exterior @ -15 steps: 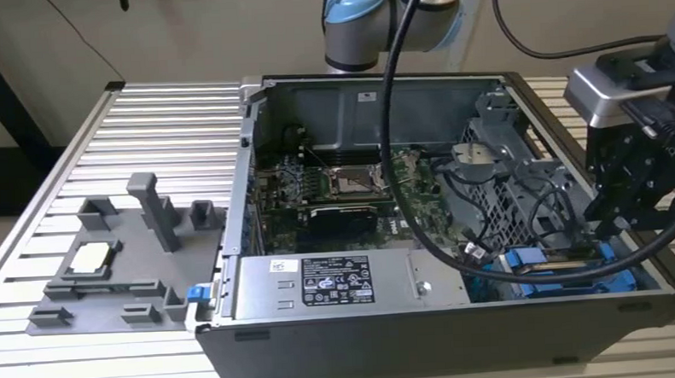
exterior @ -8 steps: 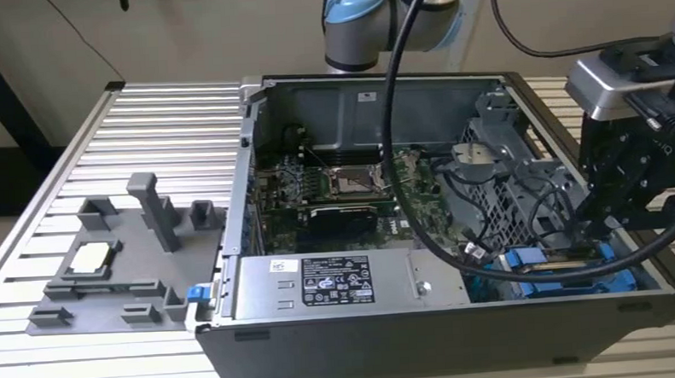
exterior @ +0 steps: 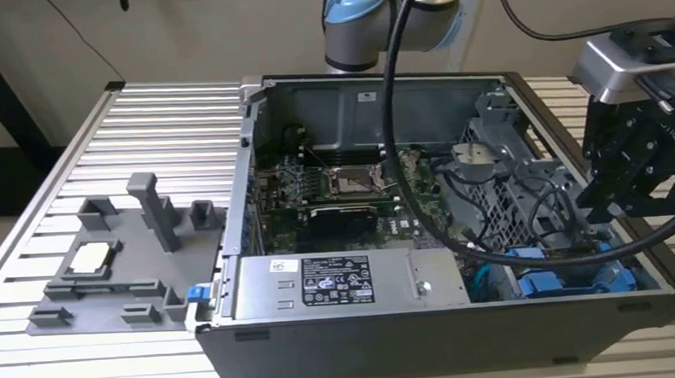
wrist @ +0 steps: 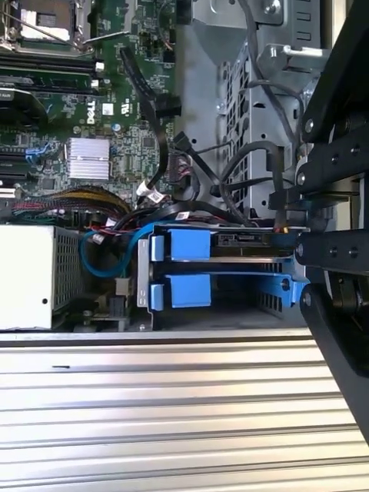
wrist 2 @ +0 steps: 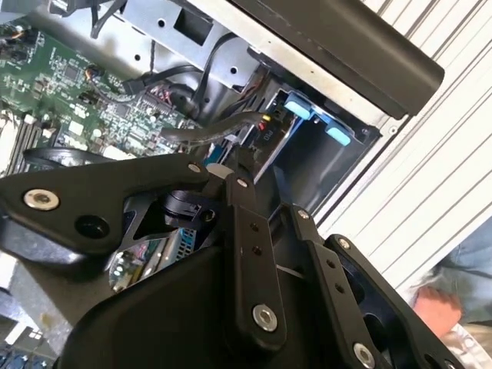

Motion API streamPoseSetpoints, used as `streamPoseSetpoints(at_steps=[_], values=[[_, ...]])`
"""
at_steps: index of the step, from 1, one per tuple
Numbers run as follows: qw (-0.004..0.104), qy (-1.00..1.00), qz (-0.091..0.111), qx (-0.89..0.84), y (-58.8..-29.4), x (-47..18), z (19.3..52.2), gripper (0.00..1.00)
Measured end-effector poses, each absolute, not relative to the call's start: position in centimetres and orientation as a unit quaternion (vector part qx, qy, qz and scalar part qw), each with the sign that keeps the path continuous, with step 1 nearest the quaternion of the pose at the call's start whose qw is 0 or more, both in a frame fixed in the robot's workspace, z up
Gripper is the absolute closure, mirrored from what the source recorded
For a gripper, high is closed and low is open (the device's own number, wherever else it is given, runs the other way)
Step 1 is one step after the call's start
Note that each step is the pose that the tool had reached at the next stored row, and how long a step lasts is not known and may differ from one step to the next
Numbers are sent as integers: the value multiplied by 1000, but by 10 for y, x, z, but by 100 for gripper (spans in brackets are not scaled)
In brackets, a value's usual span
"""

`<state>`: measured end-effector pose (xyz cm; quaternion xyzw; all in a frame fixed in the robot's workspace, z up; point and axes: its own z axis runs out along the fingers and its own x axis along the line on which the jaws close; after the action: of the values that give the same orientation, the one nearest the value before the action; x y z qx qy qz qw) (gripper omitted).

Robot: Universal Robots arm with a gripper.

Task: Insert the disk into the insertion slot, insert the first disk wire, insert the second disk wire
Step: 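Insert the first disk wire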

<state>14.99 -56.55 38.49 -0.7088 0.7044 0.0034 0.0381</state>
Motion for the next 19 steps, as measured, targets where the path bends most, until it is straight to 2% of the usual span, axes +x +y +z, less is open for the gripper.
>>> streamPoseSetpoints(at_steps=[4, 9, 19], values=[[39, 704, 4, -709, -566, 149, 399, 73], [39, 705, 5, -708, -563, 149, 399, 73], [40, 705, 5, -708, -526, 140, 399, 73]])
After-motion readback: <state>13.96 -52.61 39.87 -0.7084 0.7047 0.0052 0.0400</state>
